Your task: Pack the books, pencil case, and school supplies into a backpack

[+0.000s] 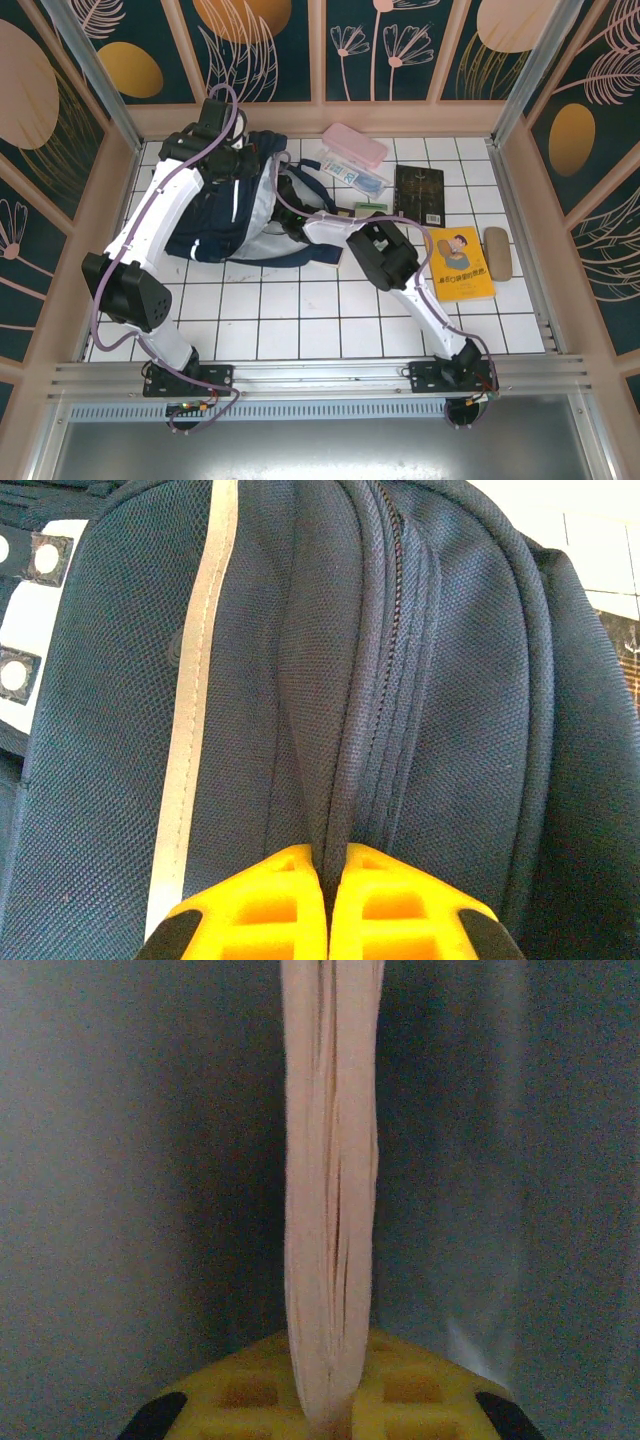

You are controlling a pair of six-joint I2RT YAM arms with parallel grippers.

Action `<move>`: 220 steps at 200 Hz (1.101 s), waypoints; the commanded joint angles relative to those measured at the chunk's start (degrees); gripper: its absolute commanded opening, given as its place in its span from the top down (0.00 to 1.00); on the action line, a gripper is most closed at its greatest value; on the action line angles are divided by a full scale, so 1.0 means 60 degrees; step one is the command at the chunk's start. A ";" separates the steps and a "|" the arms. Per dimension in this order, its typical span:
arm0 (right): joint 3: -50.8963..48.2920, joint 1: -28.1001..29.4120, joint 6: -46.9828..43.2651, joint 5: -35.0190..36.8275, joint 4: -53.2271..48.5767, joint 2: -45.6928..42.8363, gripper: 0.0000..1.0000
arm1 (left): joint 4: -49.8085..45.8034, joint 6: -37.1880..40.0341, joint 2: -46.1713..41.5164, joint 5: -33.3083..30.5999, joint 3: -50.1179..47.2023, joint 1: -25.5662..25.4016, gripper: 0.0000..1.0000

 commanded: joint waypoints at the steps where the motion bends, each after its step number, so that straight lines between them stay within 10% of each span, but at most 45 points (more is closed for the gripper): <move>1: 0.1447 0.0067 -0.0155 -0.0159 -0.0848 0.0661 0.68 | 0.0660 -0.0148 -0.0469 0.0157 0.0642 0.0043 1.00; 28: 0.1538 0.0034 -0.0458 -0.0568 -0.1250 0.0547 0.42 | 0.0556 -0.0018 -0.0414 -0.0247 0.0628 0.0098 1.00; 78: -0.0043 -0.0195 -0.1424 -0.0471 -0.1810 -0.1144 0.31 | 0.0360 0.0388 -0.0483 -0.1633 0.0355 0.0347 1.00; 220: -0.5518 -0.1181 -0.4288 0.0688 -0.4314 -0.6175 0.37 | 0.0916 0.0629 -0.0427 -0.2943 -0.1810 0.0901 1.00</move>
